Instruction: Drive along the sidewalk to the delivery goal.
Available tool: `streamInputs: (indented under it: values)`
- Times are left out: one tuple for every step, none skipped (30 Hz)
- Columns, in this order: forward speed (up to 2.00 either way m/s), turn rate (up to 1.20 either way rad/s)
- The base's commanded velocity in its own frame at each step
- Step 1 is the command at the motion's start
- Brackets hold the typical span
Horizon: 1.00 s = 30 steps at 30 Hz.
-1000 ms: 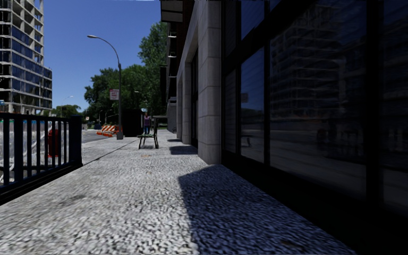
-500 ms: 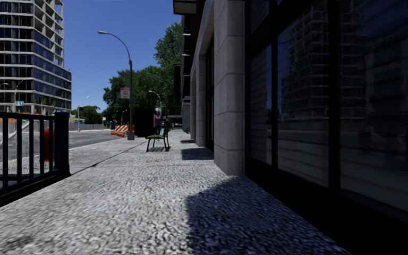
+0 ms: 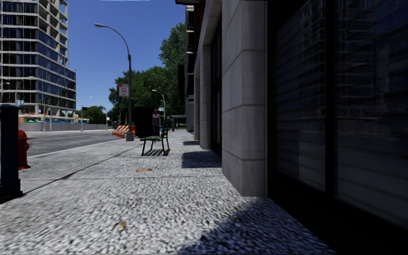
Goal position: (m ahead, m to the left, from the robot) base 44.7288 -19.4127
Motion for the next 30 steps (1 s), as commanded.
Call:
streamInputs:
  values:
    - [2.00, 0.41]
    - [2.00, 0.41]
    - [2.00, 0.42]
    - [2.00, 0.42]
    - [2.00, 0.42]
    - [2.00, 0.42]
    - [2.00, 0.42]
    - [2.00, 0.42]
    - [2.00, 0.42]
    - [2.00, 0.42]
    - [2.00, 0.42]
    - [2.00, 0.23]
    - [2.00, 0.03]
    - [2.00, 0.00]
    - [2.00, 0.00]
    - [2.00, 0.00]
    - [2.00, 0.00]
    - [2.00, 0.00]
    - [2.00, 0.00]
    - [2.00, 0.00]
    - [2.00, 0.00]
    - [2.00, 0.00]
    - [2.00, 0.00]
    - [2.00, 0.00]
    - [2.00, 0.00]
    - [2.00, 0.00]
    - [2.00, 0.00]
    - [2.00, 0.00]
    - [2.00, 0.00]
    - [2.00, 0.00]
